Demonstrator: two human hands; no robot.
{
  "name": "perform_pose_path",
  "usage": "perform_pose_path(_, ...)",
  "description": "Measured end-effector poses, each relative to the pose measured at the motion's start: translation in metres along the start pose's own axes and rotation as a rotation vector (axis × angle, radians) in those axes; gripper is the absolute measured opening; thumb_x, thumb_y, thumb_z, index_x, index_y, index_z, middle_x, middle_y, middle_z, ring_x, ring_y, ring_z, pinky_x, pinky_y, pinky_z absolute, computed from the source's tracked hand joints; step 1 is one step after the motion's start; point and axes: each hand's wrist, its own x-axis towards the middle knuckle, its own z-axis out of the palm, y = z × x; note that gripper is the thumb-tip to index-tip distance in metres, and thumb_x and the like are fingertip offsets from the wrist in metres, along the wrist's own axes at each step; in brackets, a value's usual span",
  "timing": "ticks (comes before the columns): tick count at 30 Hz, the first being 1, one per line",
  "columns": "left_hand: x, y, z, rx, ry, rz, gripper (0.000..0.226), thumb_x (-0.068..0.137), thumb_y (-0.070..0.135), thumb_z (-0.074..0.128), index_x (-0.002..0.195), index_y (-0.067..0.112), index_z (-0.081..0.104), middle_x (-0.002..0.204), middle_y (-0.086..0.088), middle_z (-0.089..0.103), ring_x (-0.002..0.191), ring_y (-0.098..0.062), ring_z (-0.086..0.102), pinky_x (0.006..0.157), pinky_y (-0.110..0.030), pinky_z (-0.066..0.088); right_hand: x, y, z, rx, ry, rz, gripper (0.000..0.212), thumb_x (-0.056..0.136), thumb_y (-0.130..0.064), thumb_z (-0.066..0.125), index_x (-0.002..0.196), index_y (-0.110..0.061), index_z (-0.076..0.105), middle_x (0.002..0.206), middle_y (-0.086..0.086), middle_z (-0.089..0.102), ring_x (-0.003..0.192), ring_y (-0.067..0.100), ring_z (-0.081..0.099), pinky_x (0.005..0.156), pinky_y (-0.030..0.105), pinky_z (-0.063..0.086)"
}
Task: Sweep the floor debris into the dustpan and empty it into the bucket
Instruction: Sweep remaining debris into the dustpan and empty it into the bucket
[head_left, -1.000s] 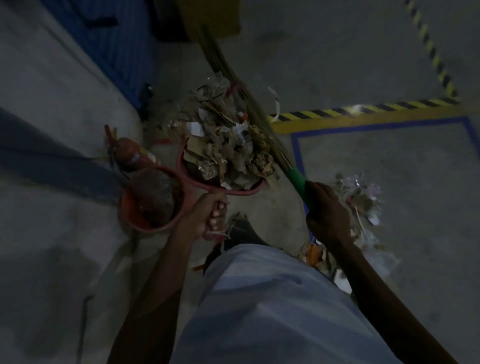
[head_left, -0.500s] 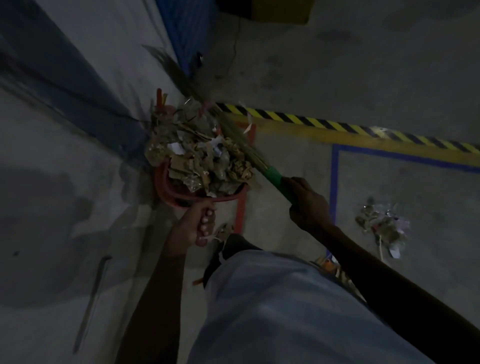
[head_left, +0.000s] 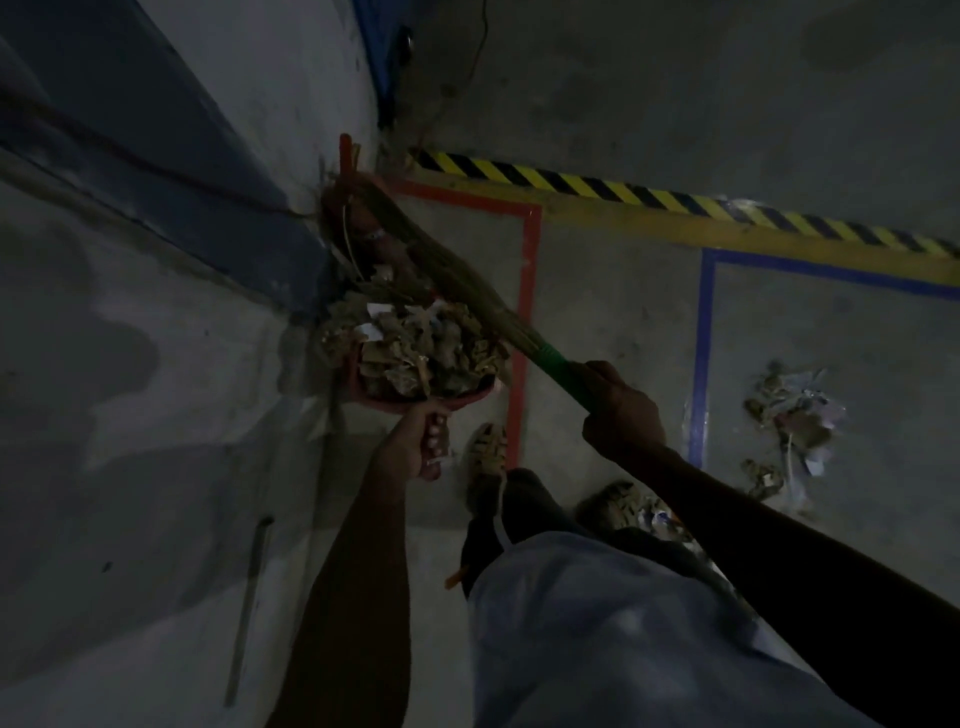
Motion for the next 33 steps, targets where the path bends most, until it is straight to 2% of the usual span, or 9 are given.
perform_pose_path(3, 0.02, 0.014, -0.012, 0.016, 0.061, -0.035, 0.04, 0.088, 0.014, 0.056, 0.054, 0.02, 0.036, 0.042, 0.006, 0.031, 0.032, -0.009, 0.026, 0.032, -0.016, 0.023, 0.004, -0.012, 0.001, -0.007, 0.049, -0.003, 0.08, 0.07, -0.002, 0.064, 0.144, -0.029, 0.045, 0.137, -0.008, 0.049, 0.086, 0.031, 0.065, 0.064, 0.04, 0.056)
perform_pose_path(6, 0.037, 0.022, -0.024, -0.036, 0.069, -0.036, 0.047, 0.094, 0.012, 0.054, 0.049, 0.017, 0.043, 0.042, 0.006, 0.035, 0.032, -0.007, 0.031, 0.032, -0.017, 0.029, 0.005, -0.019, -0.003, -0.008, 0.11, -0.014, 0.08, 0.069, 0.0, 0.063, 0.142, -0.029, 0.047, 0.135, -0.008, 0.05, 0.087, 0.032, 0.065, 0.063, 0.039, 0.055)
perform_pose_path(10, 0.044, 0.029, -0.03, -0.111, 0.046, -0.054, 0.055, 0.096, 0.007, 0.049, 0.043, 0.017, 0.04, 0.039, 0.005, 0.035, 0.03, -0.007, 0.032, 0.031, -0.017, 0.027, 0.001, -0.025, -0.013, -0.019, 0.178, -0.017, 0.078, 0.07, 0.004, 0.064, 0.141, -0.024, 0.05, 0.134, -0.003, 0.054, 0.086, 0.032, 0.065, 0.06, 0.028, 0.046)
perform_pose_path(17, 0.048, 0.015, -0.035, -0.162, 0.155, 0.017, 0.055, 0.09, 0.005, 0.057, 0.039, 0.02, 0.043, 0.042, 0.006, 0.042, 0.042, -0.006, 0.041, 0.042, -0.017, 0.04, -0.022, -0.022, -0.016, -0.011, 0.23, 0.047, 0.077, 0.068, 0.004, 0.066, 0.14, -0.019, 0.053, 0.133, 0.0, 0.055, 0.087, 0.032, 0.065, 0.061, 0.025, 0.037)
perform_pose_path(21, 0.041, 0.019, -0.028, -0.153, 0.152, 0.009, 0.047, 0.089, 0.006, 0.06, 0.045, 0.017, 0.048, 0.04, 0.005, 0.046, 0.036, -0.007, 0.045, 0.038, -0.015, 0.041, -0.036, -0.015, -0.014, -0.003, 0.228, 0.108, 0.076, 0.069, 0.003, 0.067, 0.14, -0.019, 0.052, 0.136, -0.001, 0.053, 0.092, 0.032, 0.064, 0.061, 0.026, 0.037)
perform_pose_path(25, 0.026, 0.012, -0.027, -0.098, 0.177, 0.006, 0.016, 0.079, 0.014, 0.073, 0.069, 0.019, 0.061, 0.06, 0.003, 0.06, 0.051, -0.01, 0.059, 0.048, -0.021, 0.05, -0.049, -0.011, -0.012, 0.021, 0.232, 0.172, 0.076, 0.07, 0.003, 0.067, 0.141, -0.02, 0.052, 0.135, -0.001, 0.053, 0.093, 0.03, 0.064, 0.063, 0.027, 0.039)
perform_pose_path(27, 0.019, 0.01, -0.023, -0.065, 0.155, -0.006, 0.027, 0.084, 0.014, 0.07, 0.06, 0.018, 0.058, 0.057, 0.002, 0.056, 0.051, -0.011, 0.056, 0.051, -0.023, 0.05, -0.056, -0.009, -0.009, 0.036, 0.225, 0.205, 0.076, 0.07, 0.003, 0.068, 0.141, -0.021, 0.051, 0.135, -0.001, 0.053, 0.094, 0.029, 0.063, 0.063, 0.029, 0.044)
perform_pose_path(30, 0.006, 0.005, -0.014, -0.034, 0.092, 0.013, 0.054, 0.089, 0.008, 0.059, 0.039, 0.02, 0.043, 0.044, 0.005, 0.041, 0.036, -0.006, 0.039, 0.04, -0.016, 0.04, -0.065, -0.001, -0.005, 0.039, 0.233, 0.209, 0.077, 0.069, 0.002, 0.068, 0.141, -0.021, 0.052, 0.134, 0.0, 0.053, 0.094, 0.032, 0.064, 0.062, 0.037, 0.051)
perform_pose_path(33, -0.007, -0.002, -0.013, -0.015, 0.063, 0.061, 0.057, 0.091, 0.007, 0.055, 0.037, 0.022, 0.04, 0.042, 0.007, 0.037, 0.034, -0.006, 0.032, 0.036, -0.015, 0.035, -0.072, 0.01, -0.007, 0.041, 0.219, 0.241, 0.077, 0.07, 0.001, 0.068, 0.142, -0.023, 0.05, 0.134, -0.001, 0.052, 0.096, 0.033, 0.063, 0.064, 0.036, 0.049)
